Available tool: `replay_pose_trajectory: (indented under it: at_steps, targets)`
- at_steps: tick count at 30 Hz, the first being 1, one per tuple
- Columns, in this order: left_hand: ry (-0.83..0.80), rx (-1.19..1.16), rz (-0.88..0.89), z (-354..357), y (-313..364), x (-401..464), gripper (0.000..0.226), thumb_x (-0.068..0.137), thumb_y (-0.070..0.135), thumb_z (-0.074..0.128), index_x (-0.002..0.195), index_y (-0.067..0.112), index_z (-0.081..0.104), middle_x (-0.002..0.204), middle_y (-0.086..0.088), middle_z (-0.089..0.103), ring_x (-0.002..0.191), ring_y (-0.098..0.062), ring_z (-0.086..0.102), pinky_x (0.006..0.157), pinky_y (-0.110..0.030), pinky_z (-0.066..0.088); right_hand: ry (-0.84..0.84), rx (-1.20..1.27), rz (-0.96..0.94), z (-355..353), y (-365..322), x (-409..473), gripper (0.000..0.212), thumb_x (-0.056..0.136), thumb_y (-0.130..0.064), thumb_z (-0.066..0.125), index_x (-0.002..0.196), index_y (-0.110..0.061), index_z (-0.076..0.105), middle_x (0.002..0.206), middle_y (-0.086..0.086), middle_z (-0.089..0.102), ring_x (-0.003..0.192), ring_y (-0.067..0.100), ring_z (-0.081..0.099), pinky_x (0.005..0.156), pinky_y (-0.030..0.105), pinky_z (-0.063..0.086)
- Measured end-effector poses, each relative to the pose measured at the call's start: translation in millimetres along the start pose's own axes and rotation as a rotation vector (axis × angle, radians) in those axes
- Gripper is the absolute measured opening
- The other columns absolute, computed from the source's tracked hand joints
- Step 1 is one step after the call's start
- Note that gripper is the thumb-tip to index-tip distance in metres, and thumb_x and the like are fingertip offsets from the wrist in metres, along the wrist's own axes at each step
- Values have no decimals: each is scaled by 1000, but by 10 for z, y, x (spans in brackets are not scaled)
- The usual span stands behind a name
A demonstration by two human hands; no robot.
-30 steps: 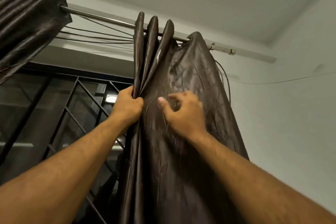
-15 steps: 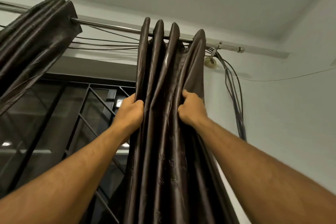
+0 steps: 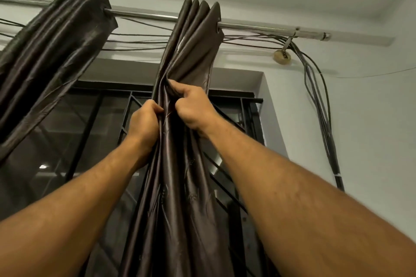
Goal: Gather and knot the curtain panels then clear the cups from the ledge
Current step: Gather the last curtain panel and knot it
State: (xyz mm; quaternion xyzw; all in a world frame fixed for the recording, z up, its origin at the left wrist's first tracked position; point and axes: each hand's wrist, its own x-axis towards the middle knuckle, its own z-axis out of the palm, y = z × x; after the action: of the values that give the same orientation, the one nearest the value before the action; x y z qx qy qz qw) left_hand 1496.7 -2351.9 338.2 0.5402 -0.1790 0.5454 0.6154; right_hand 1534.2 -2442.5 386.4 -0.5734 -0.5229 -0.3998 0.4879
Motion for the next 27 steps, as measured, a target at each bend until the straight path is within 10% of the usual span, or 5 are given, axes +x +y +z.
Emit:
replay_pose_trajectory:
  at_steps: [5, 9, 15, 22, 27]
  targets:
    - [-80, 46, -12, 124, -92, -185, 22, 92, 14, 48, 75, 12, 62, 75, -5, 60, 69, -16, 56, 62, -30, 45, 57, 73, -18, -297, 100, -389, 50, 81, 24, 53, 122, 1, 70, 113, 17, 75, 106, 30, 72, 96, 43, 59]
    - [-186, 151, 60, 95, -248, -474, 22, 92, 10, 47, 75, 11, 61, 64, 1, 62, 52, -5, 59, 48, -18, 46, 83, -13, 12, -419, 247, -697, 48, 86, 11, 63, 129, -10, 66, 110, 5, 76, 101, 16, 73, 95, 37, 60]
    - [-284, 175, 93, -48, -444, -901, 27, 101, 17, 47, 106, 16, 73, 93, -19, 76, 84, -38, 72, 75, -47, 62, 90, -42, 22, -369, 389, -1150, 38, 99, -8, 58, 135, -21, 57, 118, -7, 70, 110, 4, 67, 99, 25, 54]
    - [-280, 282, 195, -326, -648, -1326, 30, 100, 2, 50, 122, 11, 68, 102, 2, 75, 97, -9, 71, 84, -24, 57, 62, -119, 128, -185, 245, -1869, 88, 92, -65, 60, 162, -28, 20, 146, -9, 58, 127, 4, 60, 108, 31, 50]
    - [-225, 285, 217, -540, -763, -1743, 48, 95, -5, 57, 131, 27, 55, 111, 22, 65, 106, 11, 63, 92, -10, 50, 7, -270, 105, -129, 177, -2395, 85, 102, -17, 59, 164, -33, 4, 138, -17, 54, 107, -7, 62, 93, 7, 45]
